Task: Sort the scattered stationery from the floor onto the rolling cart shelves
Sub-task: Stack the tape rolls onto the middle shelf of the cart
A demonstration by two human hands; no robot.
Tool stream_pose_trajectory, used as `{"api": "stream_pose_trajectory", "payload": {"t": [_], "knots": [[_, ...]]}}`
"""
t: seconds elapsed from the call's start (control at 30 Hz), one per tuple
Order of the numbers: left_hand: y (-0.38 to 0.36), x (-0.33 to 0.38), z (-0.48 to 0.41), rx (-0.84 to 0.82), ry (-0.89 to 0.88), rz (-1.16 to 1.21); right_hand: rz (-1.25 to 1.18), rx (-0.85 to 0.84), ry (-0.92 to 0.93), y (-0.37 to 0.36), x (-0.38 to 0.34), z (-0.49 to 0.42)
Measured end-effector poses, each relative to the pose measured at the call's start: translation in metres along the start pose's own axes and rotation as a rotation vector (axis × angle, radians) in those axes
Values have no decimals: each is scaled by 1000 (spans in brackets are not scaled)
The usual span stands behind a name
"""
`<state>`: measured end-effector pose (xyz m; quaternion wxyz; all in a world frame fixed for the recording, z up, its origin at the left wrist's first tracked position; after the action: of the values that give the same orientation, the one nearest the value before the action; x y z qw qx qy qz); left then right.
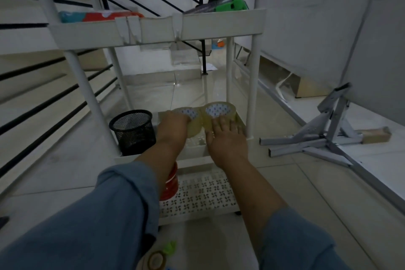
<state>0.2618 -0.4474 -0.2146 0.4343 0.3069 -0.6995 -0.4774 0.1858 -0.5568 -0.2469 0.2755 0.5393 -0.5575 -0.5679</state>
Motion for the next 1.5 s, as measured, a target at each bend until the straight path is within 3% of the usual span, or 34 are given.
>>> {"api": "stream_pose_trajectory", "payload": {"t": [0.27,0.77,0.93,1.03,1.13,1.23,1.4,1.5], "knots": [[-7,3,10,150,-46,130,39,-1,7,-6,2,0],[-14,-8,23,-24,-188,262,52,24,7,-4,2,2],[-16,-12,77,267,-277,368,-11,324,100,-22,-2,22],[-23,-31,130,420,-356,448,-39,334,240,-55,-11,60],[-47,-72,179,463,-305,440,57,156,464,-96,-28,98],[-81,-131,220,394,-123,421,152,-76,604,-146,-34,131],[-120,-222,247,232,251,364,223,-496,415,-202,-29,168],[-133,-262,231,78,407,107,225,-733,287,-214,-19,183]]}}
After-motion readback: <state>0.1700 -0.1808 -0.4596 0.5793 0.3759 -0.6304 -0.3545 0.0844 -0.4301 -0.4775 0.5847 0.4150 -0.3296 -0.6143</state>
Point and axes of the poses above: each hand's wrist, its own z-axis away from the middle knuckle, its own y-axis out of the back of the hand, x = y × z, the point moved 1 cm from there along -z, towards the middle knuckle, and after that the axes turned 3 degrees about -x, right-handed, at the moved point
